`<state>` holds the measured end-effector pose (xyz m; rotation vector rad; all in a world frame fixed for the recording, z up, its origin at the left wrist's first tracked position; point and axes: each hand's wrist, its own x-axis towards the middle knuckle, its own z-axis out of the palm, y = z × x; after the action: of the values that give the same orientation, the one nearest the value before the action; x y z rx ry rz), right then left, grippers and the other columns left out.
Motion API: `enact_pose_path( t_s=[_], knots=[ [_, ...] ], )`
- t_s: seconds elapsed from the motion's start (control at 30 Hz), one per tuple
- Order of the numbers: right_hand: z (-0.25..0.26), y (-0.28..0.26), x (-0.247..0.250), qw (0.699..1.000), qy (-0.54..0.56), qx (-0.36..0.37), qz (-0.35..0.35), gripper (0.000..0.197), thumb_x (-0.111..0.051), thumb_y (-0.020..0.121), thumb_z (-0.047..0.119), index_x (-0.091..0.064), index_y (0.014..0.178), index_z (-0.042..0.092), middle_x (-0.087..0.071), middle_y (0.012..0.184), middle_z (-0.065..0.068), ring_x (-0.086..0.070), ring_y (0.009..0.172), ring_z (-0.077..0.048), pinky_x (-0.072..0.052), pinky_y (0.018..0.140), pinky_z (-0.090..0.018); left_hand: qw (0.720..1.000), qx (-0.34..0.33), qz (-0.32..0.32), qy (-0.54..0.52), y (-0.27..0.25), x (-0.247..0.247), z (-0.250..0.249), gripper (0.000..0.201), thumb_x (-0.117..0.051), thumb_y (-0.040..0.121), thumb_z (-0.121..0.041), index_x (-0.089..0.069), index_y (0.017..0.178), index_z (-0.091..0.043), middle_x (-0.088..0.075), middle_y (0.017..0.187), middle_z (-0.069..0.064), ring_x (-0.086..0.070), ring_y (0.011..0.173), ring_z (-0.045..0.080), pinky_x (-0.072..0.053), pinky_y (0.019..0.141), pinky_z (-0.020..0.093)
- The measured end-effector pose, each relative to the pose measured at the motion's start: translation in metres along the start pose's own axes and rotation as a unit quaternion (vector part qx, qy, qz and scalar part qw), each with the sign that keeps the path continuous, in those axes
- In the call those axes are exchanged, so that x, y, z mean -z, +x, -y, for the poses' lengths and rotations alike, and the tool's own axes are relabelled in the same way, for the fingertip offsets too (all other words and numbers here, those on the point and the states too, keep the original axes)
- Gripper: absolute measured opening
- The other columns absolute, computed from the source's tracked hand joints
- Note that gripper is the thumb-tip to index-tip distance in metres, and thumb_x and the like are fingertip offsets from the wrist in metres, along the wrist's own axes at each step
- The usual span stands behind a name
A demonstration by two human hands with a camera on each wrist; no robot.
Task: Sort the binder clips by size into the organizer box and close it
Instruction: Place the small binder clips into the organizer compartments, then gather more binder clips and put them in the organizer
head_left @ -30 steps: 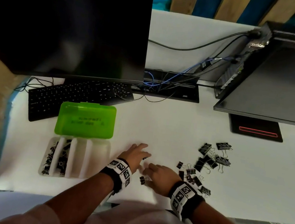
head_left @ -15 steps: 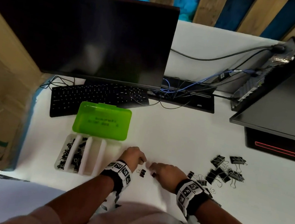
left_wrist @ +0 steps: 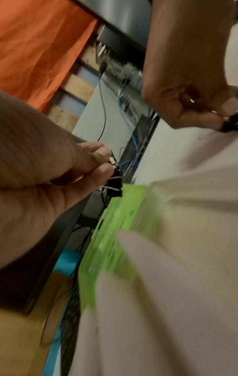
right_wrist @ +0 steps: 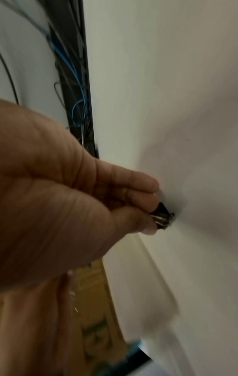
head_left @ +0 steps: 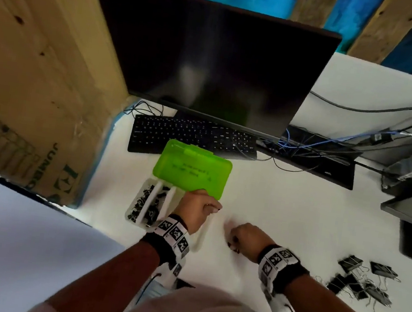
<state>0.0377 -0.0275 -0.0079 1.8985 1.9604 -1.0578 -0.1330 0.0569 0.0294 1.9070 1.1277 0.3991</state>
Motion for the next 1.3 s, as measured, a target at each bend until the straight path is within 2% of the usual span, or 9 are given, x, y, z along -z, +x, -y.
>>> enact_pose_path(
  t_s=[0.1,0.23,0.33,0.43,0.63,0.77,0.93,1.1,1.3],
  knots=[
    [-0.001,0.017,0.033,0.996,0.021,-0.003,-0.082,0.016,-0.056,0.079,0.008,-0.069,0.083,0.016,-0.071,0.096,-0.006,-0.064,0.091,-0.028,-0.050,0.079,-0.030,0.998,0.030,-0.055,0.009,-0.013,0.036,0.019,0.015,-0.062,0.083,0.000,-0.074,0.088,-0.008,-0.065,0.083,0.007,-0.058,0.071,0.012,-0.040,0.069,0.001],
    [0.040,0.051,0.081,0.980,0.026,0.094,-0.173,0.017,-0.060,0.083,0.007,-0.072,0.090,0.018,-0.070,0.099,-0.003,-0.064,0.093,-0.025,-0.048,0.083,-0.031,0.986,0.078,-0.142,0.043,-0.033,0.069,0.047,0.016,-0.064,0.081,-0.002,-0.075,0.086,-0.012,-0.069,0.085,0.009,-0.064,0.073,0.019,-0.048,0.076,0.016],
    [0.087,0.076,0.097,0.969,-0.025,0.191,-0.156,0.017,-0.059,0.089,0.014,-0.070,0.100,0.017,-0.067,0.105,-0.002,-0.062,0.100,-0.024,-0.048,0.085,-0.032,0.979,0.125,-0.150,0.062,-0.044,0.075,0.061,0.015,-0.065,0.080,-0.005,-0.074,0.090,-0.012,-0.069,0.096,0.010,-0.065,0.090,0.022,-0.044,0.084,0.016],
    [0.129,0.093,0.096,0.949,-0.129,0.268,-0.103,0.018,-0.054,0.091,0.017,-0.068,0.103,0.020,-0.064,0.108,-0.001,-0.059,0.104,-0.024,-0.046,0.083,-0.032,0.976,0.152,-0.121,0.094,-0.051,0.070,0.070,0.018,-0.061,0.081,-0.009,-0.072,0.095,-0.015,-0.066,0.105,0.013,-0.064,0.094,0.029,-0.050,0.088,0.033],
    [0.163,0.102,0.093,0.927,-0.222,0.299,-0.040,0.025,-0.048,0.089,0.006,-0.063,0.107,0.013,-0.059,0.112,-0.008,-0.057,0.106,-0.028,-0.048,0.085,-0.037,0.976,0.138,-0.092,0.141,-0.062,0.061,0.076,0.030,-0.044,0.092,-0.014,-0.061,0.115,-0.007,-0.056,0.125,0.010,-0.044,0.124,0.022,-0.030,0.107,0.027],
    [0.159,0.101,0.082,0.935,-0.196,0.296,-0.008,0.044,-0.044,0.082,-0.009,-0.062,0.113,0.017,-0.055,0.118,-0.005,-0.057,0.106,-0.029,-0.051,0.084,-0.041,0.965,0.172,-0.124,0.152,-0.065,0.060,0.082,0.026,-0.050,0.085,-0.009,-0.062,0.108,-0.006,-0.048,0.120,0.014,-0.047,0.111,0.031,-0.039,0.102,0.036],
    [0.135,0.090,0.074,0.941,-0.167,0.287,-0.064,0.043,-0.046,0.081,-0.006,-0.063,0.110,0.021,-0.060,0.116,0.000,-0.053,0.110,-0.024,-0.049,0.085,-0.038,0.969,0.138,-0.157,0.133,-0.059,0.060,0.072,0.034,-0.054,0.082,-0.005,-0.054,0.115,-0.006,-0.041,0.121,0.015,-0.050,0.108,0.031,-0.043,0.100,0.038],
    [0.065,0.058,0.067,0.966,-0.111,0.207,-0.112,0.042,-0.048,0.078,-0.004,-0.066,0.106,0.021,-0.063,0.109,0.000,-0.054,0.108,-0.024,-0.048,0.089,-0.038,0.987,0.031,-0.062,0.147,-0.038,0.027,0.039,0.018,-0.053,0.084,-0.009,-0.057,0.101,-0.013,-0.046,0.117,0.008,-0.049,0.108,0.022,-0.035,0.098,0.027],
    [-0.050,-0.036,0.044,0.988,-0.019,0.028,-0.154,0.048,-0.042,0.080,-0.008,-0.065,0.107,0.024,-0.062,0.111,0.002,-0.054,0.106,-0.018,-0.048,0.086,-0.031,0.973,-0.070,0.166,0.143,-0.020,-0.059,-0.001,0.018,-0.054,0.088,-0.019,-0.059,0.106,-0.020,-0.051,0.116,-0.001,-0.050,0.111,0.017,-0.041,0.099,0.031]
  ],
)
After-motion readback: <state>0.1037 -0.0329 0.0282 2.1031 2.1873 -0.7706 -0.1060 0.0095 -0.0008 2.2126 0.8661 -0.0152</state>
